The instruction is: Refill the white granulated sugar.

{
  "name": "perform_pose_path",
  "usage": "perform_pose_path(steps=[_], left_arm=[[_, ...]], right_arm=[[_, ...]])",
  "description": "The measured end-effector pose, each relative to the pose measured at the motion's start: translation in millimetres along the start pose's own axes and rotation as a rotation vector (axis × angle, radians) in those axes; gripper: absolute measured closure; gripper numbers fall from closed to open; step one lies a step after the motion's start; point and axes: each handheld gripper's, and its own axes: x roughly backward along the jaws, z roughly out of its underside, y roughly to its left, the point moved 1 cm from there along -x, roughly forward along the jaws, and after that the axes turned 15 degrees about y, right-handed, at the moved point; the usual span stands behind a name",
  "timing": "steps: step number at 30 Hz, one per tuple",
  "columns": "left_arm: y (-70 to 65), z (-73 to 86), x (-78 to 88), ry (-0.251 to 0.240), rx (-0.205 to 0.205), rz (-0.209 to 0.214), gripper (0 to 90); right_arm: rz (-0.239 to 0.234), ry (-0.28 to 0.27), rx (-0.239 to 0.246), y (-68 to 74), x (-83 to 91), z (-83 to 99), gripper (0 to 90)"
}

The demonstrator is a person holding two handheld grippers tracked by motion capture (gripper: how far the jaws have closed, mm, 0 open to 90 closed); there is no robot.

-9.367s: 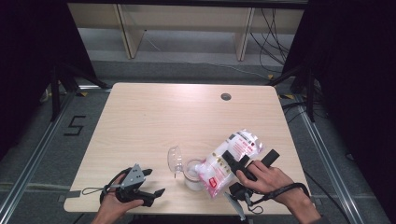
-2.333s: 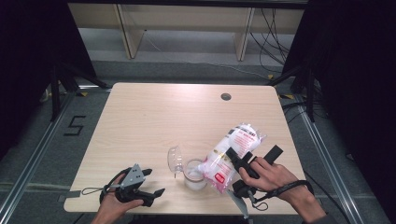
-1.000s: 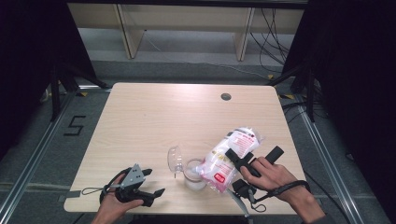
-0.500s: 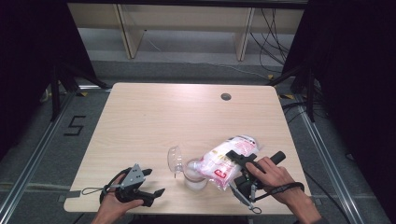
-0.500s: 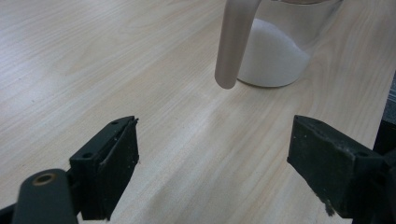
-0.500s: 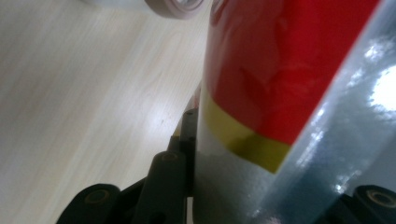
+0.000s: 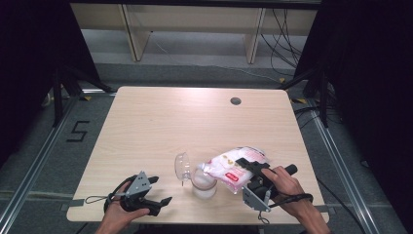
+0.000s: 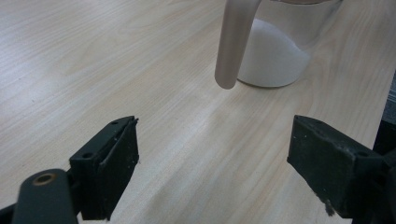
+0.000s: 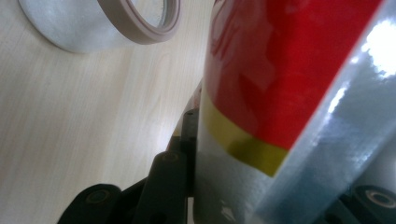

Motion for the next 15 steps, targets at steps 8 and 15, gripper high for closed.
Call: perform_pose_path(steps=[8, 15], left_arm=[[0.1, -0.1, 0.1, -0.001, -0.002, 0.001, 15.7], [0.4, -0.3, 1.1, -0.006, -0.008, -0.002, 15.7]], right_arm=[[-0.044, -0.01, -0.187, 11.5, -1.3, 3.9, 76.3], [-0.063, -0.01, -0.286, 15.5, -4.5, 10.1, 76.7]])
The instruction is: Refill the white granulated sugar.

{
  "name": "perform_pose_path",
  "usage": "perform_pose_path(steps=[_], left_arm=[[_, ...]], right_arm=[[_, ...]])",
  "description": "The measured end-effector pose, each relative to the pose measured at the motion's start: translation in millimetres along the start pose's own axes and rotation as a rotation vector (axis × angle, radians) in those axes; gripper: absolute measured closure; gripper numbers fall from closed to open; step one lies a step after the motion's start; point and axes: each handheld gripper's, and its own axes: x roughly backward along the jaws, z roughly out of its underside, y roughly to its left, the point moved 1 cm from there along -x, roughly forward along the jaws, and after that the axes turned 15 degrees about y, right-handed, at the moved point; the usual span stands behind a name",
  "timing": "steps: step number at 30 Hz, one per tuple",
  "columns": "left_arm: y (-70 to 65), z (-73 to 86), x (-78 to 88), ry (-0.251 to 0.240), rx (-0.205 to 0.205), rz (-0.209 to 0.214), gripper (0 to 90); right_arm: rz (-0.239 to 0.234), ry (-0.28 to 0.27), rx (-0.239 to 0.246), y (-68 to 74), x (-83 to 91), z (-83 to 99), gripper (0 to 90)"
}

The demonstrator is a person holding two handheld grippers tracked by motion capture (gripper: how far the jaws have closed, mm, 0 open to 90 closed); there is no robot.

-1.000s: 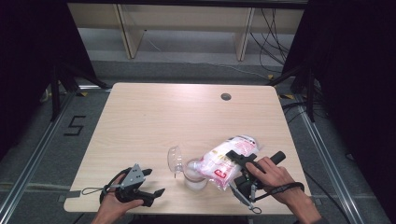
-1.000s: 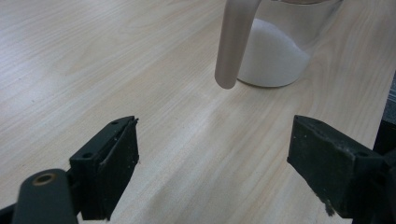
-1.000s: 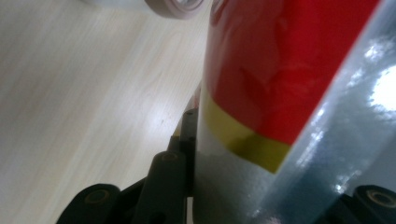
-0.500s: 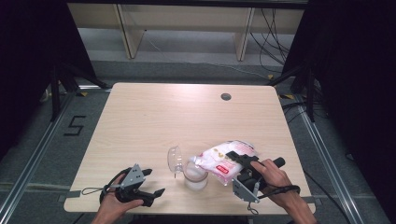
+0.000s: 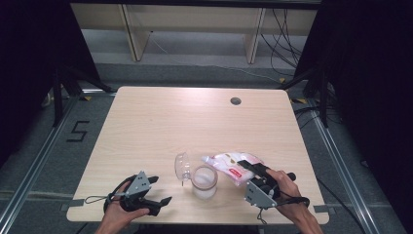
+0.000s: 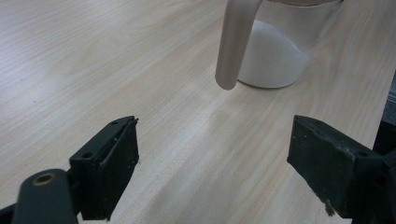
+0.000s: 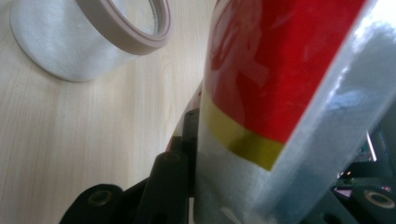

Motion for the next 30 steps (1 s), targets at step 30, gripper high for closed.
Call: perform_pose_path(steps=[30], left_arm=[[0.6, -0.1, 1.8, 0.015, -0.004, -0.013, 15.7]], right_arm=[[-0.111, -0.029, -0.36, -0.9, -14.4, 34.2, 78.6]])
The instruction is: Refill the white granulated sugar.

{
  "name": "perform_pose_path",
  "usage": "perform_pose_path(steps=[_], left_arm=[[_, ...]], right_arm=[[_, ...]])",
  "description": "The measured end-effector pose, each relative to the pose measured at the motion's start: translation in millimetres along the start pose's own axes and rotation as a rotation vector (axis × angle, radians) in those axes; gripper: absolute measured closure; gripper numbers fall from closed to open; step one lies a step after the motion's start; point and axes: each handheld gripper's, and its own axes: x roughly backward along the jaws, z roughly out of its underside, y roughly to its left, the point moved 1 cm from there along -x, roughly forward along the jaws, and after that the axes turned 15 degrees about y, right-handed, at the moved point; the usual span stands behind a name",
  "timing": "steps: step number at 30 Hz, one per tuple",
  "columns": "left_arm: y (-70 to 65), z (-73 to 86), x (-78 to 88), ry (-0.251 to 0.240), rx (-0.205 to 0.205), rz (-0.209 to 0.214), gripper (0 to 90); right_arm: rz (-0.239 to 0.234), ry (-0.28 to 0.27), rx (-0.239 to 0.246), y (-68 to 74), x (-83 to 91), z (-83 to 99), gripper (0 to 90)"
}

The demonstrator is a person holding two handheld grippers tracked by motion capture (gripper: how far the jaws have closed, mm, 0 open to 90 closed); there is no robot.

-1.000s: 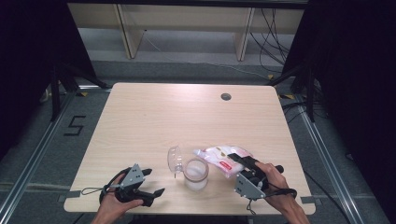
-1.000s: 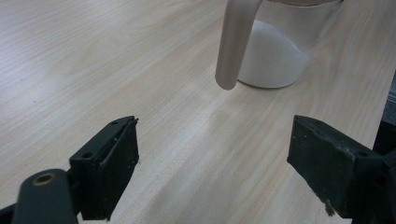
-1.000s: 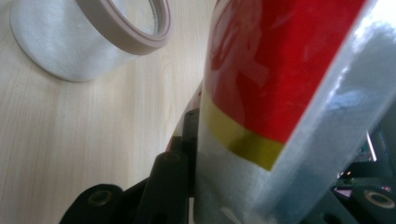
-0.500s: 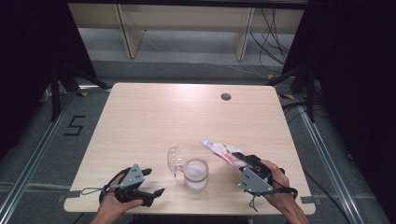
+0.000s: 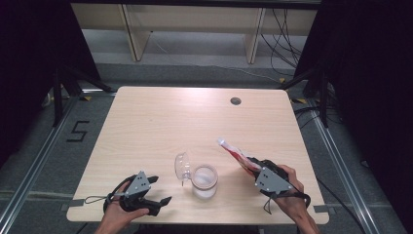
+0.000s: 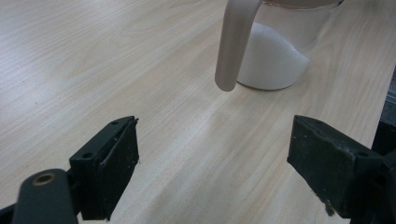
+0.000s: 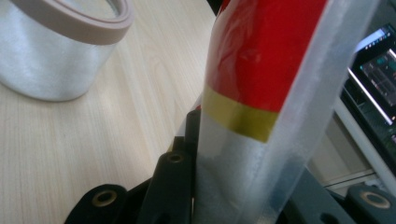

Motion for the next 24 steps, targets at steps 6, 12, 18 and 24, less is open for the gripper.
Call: perform_pose_path(steps=[6, 12, 18, 24], left_arm=[[-1.5, -0.1, -0.3, -0.019, 0.018, 0.011, 15.7], [-1.0, -0.3, -0.3, -0.024, 0.012, 0.018, 15.7], [-0.9, -0.3, -0.2, -0.026, 0.013, 0.018, 15.7], [-1.1, -0.5, 0.0, -0.025, 0.011, 0.016, 15.7]], right_arm=[[-0.006, 0.0, -0.047, -0.5, -4.8, 4.9, 79.0], [-0.011, -0.009, -0.08, -2.8, -7.0, 7.3, 79.1], [-0.016, -0.028, -0.156, -8.7, -10.1, 13.8, 79.2], [-0.018, -0.022, -0.204, -9.4, -10.7, 19.2, 79.4]])
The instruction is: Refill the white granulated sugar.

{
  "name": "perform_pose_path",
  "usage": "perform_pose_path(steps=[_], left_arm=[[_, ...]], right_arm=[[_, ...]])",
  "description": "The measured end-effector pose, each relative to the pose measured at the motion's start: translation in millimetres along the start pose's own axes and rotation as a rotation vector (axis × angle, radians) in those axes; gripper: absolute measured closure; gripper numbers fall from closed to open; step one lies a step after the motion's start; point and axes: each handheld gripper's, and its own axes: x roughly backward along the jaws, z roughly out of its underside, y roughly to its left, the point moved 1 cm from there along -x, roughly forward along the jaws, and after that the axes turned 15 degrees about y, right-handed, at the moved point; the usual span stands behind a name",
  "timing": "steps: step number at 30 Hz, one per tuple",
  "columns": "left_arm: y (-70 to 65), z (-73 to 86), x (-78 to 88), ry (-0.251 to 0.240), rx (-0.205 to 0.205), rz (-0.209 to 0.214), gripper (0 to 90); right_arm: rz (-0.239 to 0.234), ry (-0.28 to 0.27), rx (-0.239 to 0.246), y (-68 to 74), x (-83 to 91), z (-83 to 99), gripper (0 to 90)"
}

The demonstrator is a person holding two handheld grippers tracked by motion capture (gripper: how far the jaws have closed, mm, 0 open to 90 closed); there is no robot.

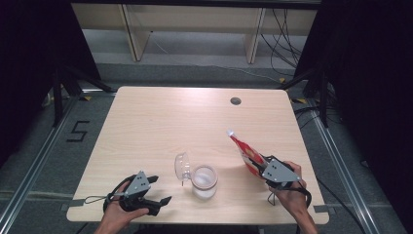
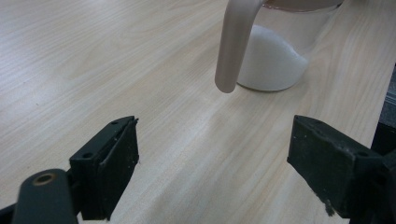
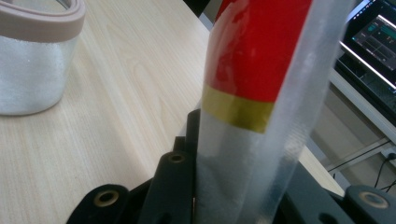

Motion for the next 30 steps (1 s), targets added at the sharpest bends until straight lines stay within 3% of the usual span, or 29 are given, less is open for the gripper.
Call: perform_pose_path(steps=[1, 2, 4, 7, 8, 16, 17, 19, 20, 22, 30], left_arm=[[1.3, 0.1, 0.8, 0.015, -0.014, -0.011, 15.7], [-0.2, -0.1, 0.5, -0.003, 0.001, 0.002, 15.7], [1.7, -0.4, 1.4, -0.002, -0.022, -0.01, 15.7], [1.6, -0.4, 1.1, -0.002, -0.023, -0.004, 15.7], [1.2, -0.7, 0.9, -0.003, -0.025, -0.003, 15.7], [1.8, -0.5, 1.3, -0.002, -0.023, -0.011, 15.7], [1.8, -0.5, 1.3, -0.001, -0.023, -0.011, 15.7], [1.7, -0.6, 1.4, -0.002, -0.028, -0.012, 15.7], [-0.5, 0.0, 0.0, -0.015, 0.008, -0.001, 15.7], [0.0, -0.1, 1.0, -0.002, -0.001, -0.001, 15.7], [-0.1, 0.0, 0.7, 0.001, -0.004, -0.003, 15.7]], right_arm=[[0.0, 0.0, 0.0, 0.0, 0.0, 0.0, 79.4], [0.0, -0.003, -0.012, -0.8, -0.3, 0.7, 79.4], [0.005, -0.007, -0.034, -3.0, 0.5, 2.7, 79.5], [0.003, -0.011, -0.033, -3.9, -0.3, 4.2, 79.5], [-0.008, -0.014, -0.059, -4.1, 0.0, 5.9, 79.6], [0.01, -0.019, -0.072, -7.7, 0.1, 8.5, 79.6], [-0.007, -0.007, -0.101, -6.7, 1.1, 9.4, 79.6], [-0.001, -0.012, -0.113, -7.9, 1.1, 10.7, 79.5], [-0.007, -0.013, -0.149, -8.7, 1.9, 12.8, 79.5], [-0.008, -0.019, -0.171, -9.9, 2.1, 15.0, 79.5], [-0.015, -0.016, -0.22, -12.6, 4.2, 20.3, 79.4]])
